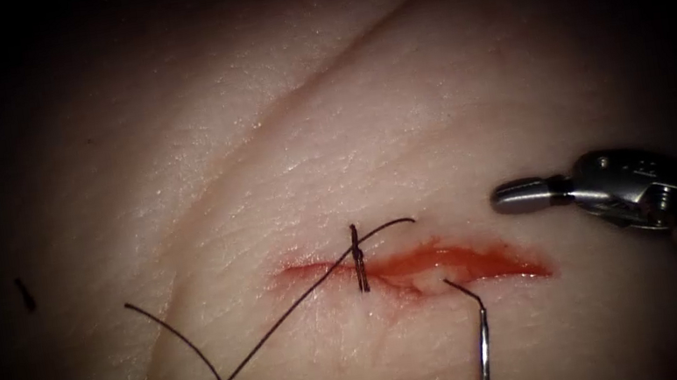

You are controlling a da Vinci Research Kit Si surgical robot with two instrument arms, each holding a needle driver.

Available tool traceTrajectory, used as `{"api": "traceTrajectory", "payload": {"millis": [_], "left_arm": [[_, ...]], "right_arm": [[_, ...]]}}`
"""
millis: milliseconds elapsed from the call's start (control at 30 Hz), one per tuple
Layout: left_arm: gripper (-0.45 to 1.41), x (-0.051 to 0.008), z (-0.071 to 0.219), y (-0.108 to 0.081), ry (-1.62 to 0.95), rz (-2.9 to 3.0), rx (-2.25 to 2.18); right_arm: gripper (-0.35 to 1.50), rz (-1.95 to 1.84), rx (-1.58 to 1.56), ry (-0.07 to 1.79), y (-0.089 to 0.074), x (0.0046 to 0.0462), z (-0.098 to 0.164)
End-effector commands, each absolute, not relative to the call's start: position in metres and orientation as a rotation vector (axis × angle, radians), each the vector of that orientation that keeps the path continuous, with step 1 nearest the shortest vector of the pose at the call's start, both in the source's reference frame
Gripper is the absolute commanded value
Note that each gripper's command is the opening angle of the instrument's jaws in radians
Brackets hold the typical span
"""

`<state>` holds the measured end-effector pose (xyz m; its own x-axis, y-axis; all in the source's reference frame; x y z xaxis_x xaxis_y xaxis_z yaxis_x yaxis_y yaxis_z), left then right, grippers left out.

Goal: Wound Closure

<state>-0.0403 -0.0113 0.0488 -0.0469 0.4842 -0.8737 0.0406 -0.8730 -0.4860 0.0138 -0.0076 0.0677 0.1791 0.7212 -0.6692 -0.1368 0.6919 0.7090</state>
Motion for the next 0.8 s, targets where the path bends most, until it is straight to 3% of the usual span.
{"api": "traceTrajectory", "payload": {"millis": [33, 100, 267, 500, 733, 800], "left_arm": [[-0.45, -0.0407, 0.0494, -0.0114, -0.495, 2.027, -1.896], [-0.45, -0.0406, 0.0495, -0.0108, -0.409, 2.075, -1.884], [-0.45, -0.0399, 0.0493, -0.0085, -0.131, 2.166, -1.854], [-0.45, -0.0379, 0.0483, -0.0047, 0.133, 2.165, -1.835], [-0.45, -0.0364, 0.0477, -0.0021, 0.257, 2.163, -1.802], [-0.45, -0.0364, 0.0476, -0.0019, 0.289, 2.162, -1.800]], "right_arm": [[-0.25, 0.657, 0.571, 1.260, -0.0088, 0.0145, 0.0676], [0.07, 0.666, 0.569, 1.272, -0.0089, 0.0144, 0.0672], [0.64, 0.698, 0.585, 1.292, -0.0087, 0.0140, 0.0658], [0.76, 0.745, 0.627, 1.307, -0.0086, 0.0127, 0.0641], [0.78, 0.801, 0.690, 1.287, -0.0093, 0.0123, 0.0632], [0.86, 0.881, 0.761, 1.269, -0.0091, 0.0124, 0.0628]]}}
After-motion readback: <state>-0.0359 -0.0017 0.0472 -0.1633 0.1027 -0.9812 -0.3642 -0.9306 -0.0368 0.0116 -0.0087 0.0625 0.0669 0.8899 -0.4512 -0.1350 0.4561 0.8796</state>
